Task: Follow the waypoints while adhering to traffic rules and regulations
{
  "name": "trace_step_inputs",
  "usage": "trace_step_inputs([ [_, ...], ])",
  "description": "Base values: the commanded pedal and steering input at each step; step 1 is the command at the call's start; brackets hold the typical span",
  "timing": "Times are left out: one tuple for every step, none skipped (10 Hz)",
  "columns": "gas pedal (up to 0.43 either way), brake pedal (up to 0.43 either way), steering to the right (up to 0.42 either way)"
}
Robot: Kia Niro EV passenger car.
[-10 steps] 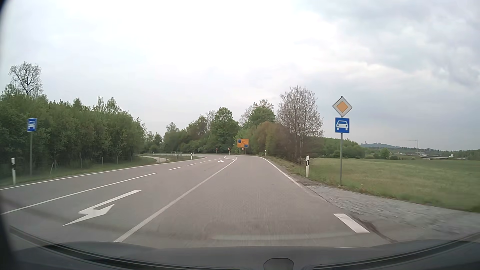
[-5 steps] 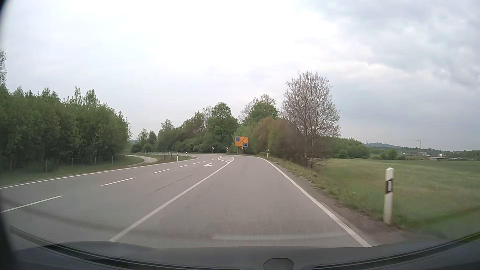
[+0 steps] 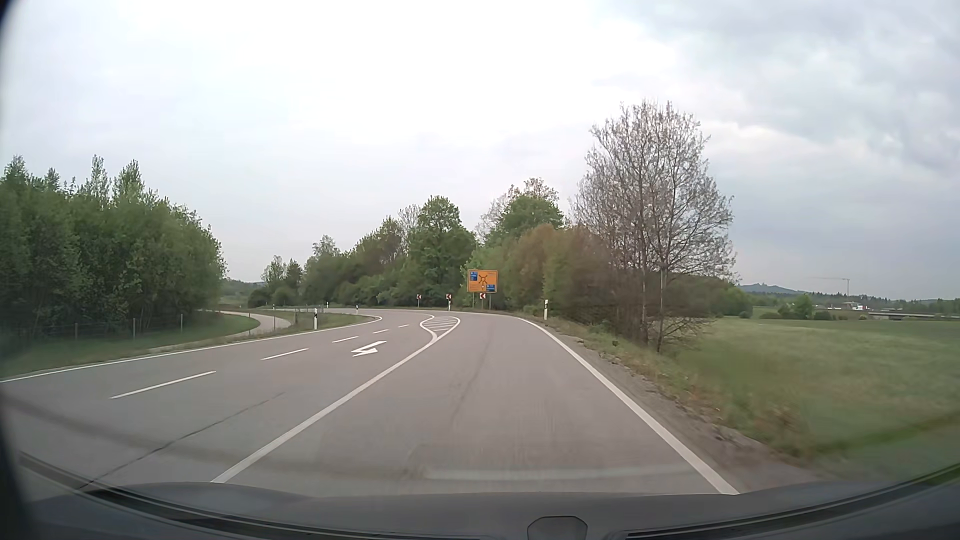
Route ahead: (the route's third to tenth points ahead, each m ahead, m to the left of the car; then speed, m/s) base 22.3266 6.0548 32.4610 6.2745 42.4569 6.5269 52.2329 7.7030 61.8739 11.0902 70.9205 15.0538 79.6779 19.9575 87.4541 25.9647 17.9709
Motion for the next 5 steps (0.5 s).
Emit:
trace_step_inputs([
  [0.0,0.159,-0.007],
  [0.0,0.165,-0.007],
  [0.0,0.159,-0.007],
  [0.0,0.152,-0.007],
  [0.0,0.152,-0.007],
])
